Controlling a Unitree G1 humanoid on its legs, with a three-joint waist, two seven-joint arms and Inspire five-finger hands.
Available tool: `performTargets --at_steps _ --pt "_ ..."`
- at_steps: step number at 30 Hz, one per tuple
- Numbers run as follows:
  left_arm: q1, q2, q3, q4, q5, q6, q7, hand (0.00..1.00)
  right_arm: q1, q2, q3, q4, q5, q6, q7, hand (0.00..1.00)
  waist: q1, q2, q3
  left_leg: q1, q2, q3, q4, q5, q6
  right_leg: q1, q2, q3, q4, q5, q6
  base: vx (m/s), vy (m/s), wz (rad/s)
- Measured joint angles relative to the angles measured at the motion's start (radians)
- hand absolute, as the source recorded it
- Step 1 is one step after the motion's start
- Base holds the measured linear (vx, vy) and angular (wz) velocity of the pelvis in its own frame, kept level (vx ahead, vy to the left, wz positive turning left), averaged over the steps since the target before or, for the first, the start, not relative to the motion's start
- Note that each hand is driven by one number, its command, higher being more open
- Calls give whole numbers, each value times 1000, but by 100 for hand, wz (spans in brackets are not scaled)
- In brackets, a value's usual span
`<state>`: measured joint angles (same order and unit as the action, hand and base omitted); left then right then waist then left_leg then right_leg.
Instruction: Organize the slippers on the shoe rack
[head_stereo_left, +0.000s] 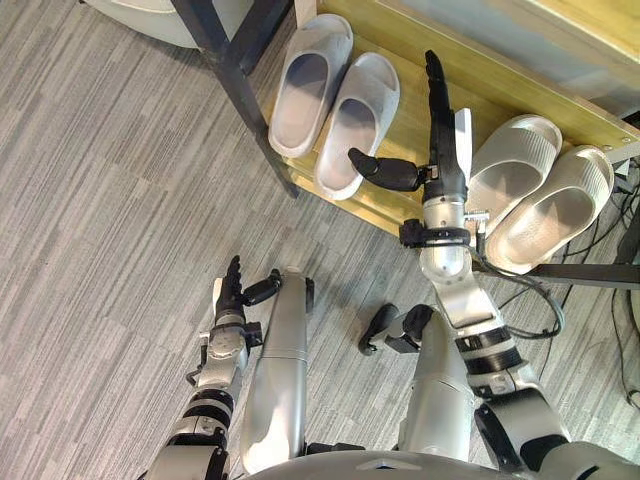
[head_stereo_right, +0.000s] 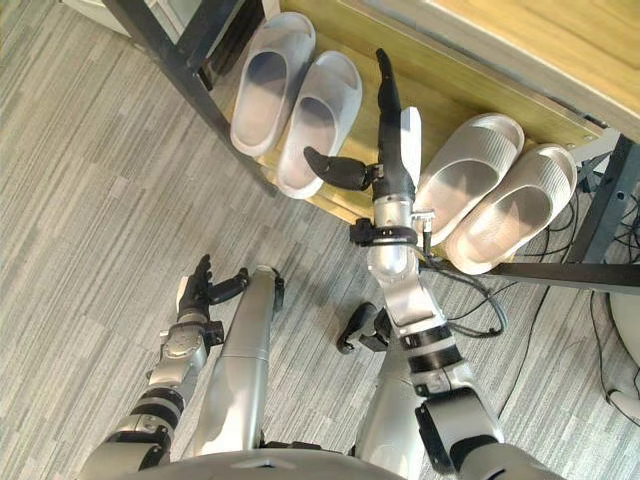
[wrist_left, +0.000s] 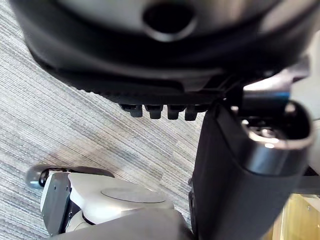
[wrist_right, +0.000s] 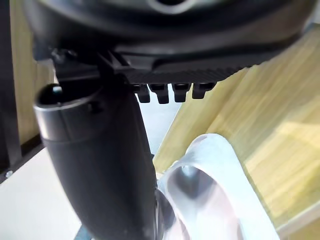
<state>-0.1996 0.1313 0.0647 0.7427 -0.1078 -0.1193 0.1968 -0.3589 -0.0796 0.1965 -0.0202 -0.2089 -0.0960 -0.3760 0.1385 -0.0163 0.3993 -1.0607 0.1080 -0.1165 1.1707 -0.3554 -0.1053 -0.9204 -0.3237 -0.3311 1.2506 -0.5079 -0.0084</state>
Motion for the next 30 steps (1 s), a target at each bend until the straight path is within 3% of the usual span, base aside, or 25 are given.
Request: performTargets --at_steps 9,21,30 --pt "20 -2 16 -1 2 15 3 100 181 123 60 16 293 -30 104 100 -10 -5 -8 41 5 6 -18 -3 -3 36 5 1 -15 -2 4 4 -1 -1" --pt "24 -19 41 0 2 24 22 100 155 140 84 165 525 -55 176 100 -9 -6 -9 71 4 8 -49 -2 -5 67 8 -6 -46 3 1 3 -1 0" --pt "22 -21 42 1 2 23 21 100 46 135 101 235 570 -60 170 100 -10 -6 -9 70 -6 -1 -83 19 -16 68 2 -23 -60 3 1 25 -10 5"
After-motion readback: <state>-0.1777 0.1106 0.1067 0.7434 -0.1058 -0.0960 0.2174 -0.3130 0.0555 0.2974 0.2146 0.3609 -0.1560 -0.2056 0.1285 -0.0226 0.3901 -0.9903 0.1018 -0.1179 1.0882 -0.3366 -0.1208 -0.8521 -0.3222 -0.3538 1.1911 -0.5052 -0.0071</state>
